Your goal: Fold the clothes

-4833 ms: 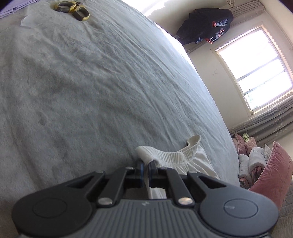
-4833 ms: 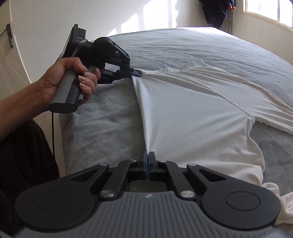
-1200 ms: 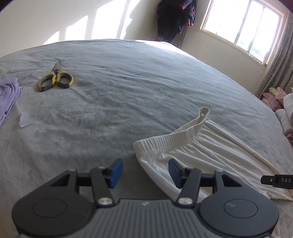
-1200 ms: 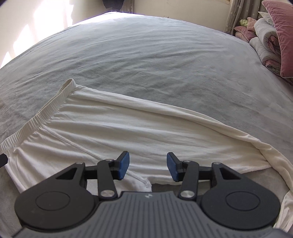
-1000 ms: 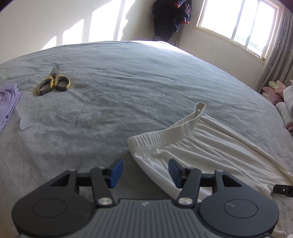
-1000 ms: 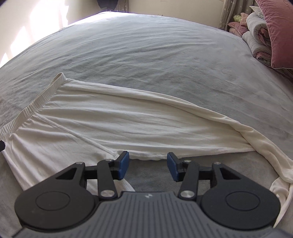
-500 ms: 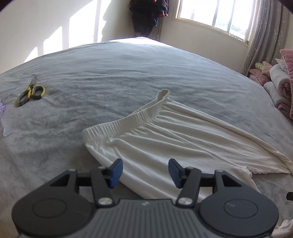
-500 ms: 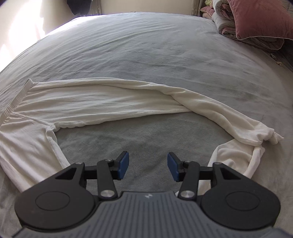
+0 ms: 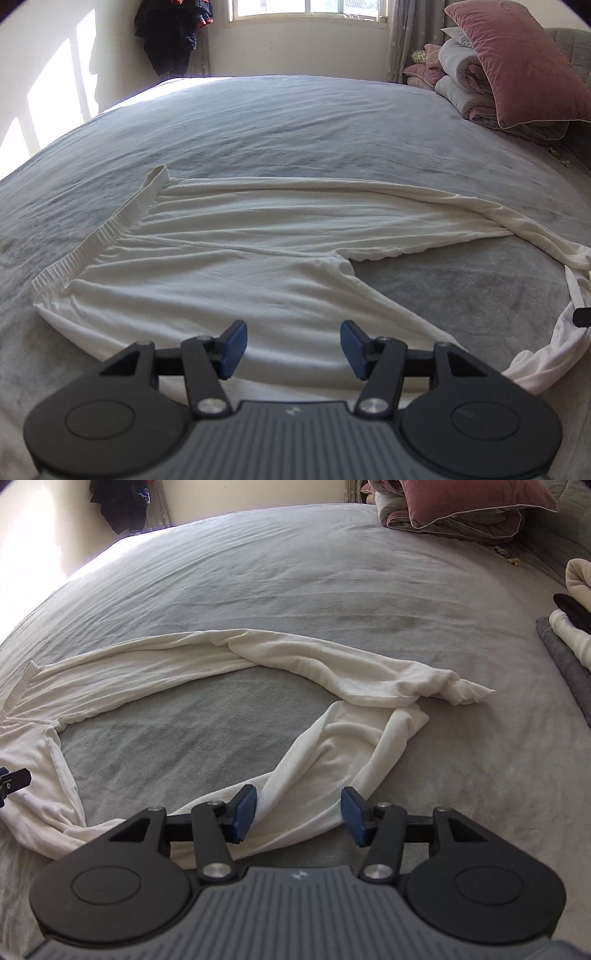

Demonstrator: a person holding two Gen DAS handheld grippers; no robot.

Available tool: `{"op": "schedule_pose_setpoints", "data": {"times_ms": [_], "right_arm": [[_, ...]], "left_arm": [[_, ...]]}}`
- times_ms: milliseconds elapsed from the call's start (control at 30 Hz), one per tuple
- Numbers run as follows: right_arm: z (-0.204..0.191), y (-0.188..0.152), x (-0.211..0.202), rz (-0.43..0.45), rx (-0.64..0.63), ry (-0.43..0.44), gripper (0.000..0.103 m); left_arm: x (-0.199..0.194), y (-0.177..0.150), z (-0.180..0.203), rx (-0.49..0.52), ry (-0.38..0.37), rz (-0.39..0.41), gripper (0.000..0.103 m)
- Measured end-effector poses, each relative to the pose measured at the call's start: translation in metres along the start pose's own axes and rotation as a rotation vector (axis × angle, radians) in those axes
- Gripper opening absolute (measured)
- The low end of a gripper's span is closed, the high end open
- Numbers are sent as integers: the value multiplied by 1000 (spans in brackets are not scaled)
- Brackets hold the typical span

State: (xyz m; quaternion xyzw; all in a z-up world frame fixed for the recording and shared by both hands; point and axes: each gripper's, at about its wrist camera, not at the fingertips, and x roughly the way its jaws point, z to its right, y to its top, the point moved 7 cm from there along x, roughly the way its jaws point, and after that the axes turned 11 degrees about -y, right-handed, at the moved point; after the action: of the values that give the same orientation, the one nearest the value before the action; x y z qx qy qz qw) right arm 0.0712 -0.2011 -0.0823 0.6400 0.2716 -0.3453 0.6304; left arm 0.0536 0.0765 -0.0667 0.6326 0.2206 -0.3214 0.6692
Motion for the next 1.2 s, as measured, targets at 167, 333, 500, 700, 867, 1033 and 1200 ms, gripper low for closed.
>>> {"op": "schedule_pose_setpoints", "data": {"times_ms": [167,333,500,700,867,1033,1200], "right_arm": [[13,-11,-1,27,34,53,61],[22,-15,-12,17,49,95,61],[44,-21,-19,-13,121,133,61],[62,-26,-25,-24,141,147,61],[77,-30,-29,-23,180,152,61],[90,-23,-22,-10,270,175,61],[100,-11,-4,14,363,151,60]], "left_arm": [[3,-5,45,94,-75,-37,58],[-2,-11,90,156,-196,3,59],[2,-18,120,226,-276,17,59],[1,-15,140,241,-376,43,59],[0,-18,157,282,-439,62,59],[-3,-22,175,347,-470,69,58],[-16,-27,191,417,-529,109,57]]}}
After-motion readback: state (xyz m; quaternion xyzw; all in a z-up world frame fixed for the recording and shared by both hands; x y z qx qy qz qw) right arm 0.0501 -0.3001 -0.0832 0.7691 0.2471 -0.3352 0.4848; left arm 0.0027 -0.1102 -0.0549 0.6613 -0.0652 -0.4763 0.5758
